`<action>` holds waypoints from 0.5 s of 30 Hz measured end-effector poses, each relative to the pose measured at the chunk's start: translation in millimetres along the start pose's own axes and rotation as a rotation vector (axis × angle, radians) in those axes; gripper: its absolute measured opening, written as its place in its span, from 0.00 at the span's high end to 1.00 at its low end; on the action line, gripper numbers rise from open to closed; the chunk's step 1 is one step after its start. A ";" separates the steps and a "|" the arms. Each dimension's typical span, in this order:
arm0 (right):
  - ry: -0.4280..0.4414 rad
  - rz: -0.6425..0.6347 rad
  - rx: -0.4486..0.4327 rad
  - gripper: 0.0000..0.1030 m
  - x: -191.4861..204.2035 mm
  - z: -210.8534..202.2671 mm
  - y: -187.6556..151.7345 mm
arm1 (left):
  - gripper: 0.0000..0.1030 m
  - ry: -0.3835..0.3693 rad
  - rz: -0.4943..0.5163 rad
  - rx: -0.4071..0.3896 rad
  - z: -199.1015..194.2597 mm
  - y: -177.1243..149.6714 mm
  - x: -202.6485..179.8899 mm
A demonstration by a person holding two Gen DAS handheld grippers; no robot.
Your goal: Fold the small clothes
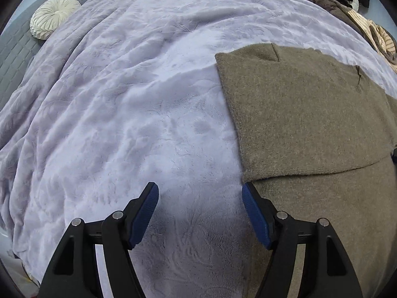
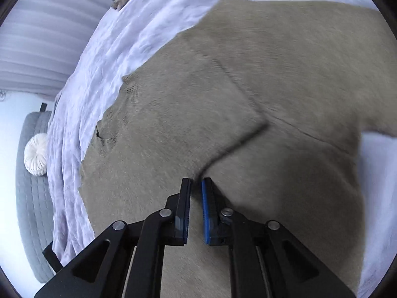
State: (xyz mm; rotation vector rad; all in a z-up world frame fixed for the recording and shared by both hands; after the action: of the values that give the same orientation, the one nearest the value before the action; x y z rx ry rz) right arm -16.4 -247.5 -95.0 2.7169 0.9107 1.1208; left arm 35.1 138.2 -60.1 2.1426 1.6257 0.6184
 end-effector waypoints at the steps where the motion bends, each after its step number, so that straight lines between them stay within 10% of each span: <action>1: 0.009 0.006 -0.006 0.89 -1.0 -2.2 1.5 | 0.31 -0.009 -0.017 -0.012 -4.2 5.4 0.2; 7: 0.044 0.087 -0.083 0.64 -0.6 -1.0 28.4 | 0.31 -0.012 -0.048 -0.052 7.0 43.0 -21.7; 10: -0.034 0.139 -0.091 0.92 -17.5 1.5 35.0 | 0.31 0.036 0.023 -0.015 29.6 37.7 -37.8; 15: -0.028 0.182 -0.084 0.92 -41.8 -14.1 24.0 | 0.31 0.058 0.065 -0.003 30.8 23.2 -44.9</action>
State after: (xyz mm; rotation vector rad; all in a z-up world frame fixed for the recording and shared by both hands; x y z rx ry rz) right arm -37.2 -292.2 -104.1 2.7834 0.6071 1.1194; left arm 60.2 87.7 -78.3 2.2024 1.5889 0.7090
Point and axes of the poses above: each gripper's, at about its wrist camera, not at the fingertips, and z roughly the way its jaws point, x to its left, y to its top, the point moved 4 cm from there along z, roughly the way its jaws point, and after that the axes turned 11 degrees about -x, right-handed, at the moved point
